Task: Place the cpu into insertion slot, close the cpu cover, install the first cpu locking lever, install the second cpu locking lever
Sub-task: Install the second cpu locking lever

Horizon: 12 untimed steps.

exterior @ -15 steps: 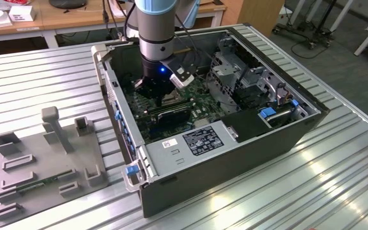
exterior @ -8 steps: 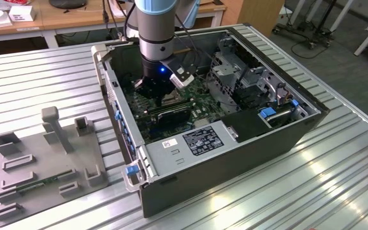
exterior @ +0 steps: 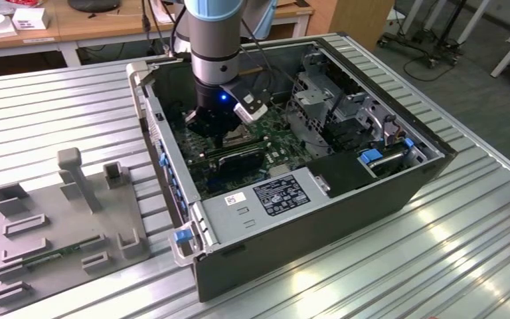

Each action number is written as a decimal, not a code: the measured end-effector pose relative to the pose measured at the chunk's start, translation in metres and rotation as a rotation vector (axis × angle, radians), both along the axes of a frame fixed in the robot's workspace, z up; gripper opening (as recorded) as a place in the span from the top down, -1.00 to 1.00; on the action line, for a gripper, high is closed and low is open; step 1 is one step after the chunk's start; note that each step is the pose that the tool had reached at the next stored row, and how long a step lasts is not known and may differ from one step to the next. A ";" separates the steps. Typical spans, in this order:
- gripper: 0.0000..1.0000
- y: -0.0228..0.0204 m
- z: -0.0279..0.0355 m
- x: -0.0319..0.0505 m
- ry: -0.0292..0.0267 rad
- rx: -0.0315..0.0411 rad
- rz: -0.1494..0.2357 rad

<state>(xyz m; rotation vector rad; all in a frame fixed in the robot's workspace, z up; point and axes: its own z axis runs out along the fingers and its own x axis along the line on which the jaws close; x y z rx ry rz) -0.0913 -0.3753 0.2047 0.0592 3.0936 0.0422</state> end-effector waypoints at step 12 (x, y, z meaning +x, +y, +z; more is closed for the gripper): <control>0.79 0.0014 -0.0041 -0.0008 -0.0006 0.0313 0.000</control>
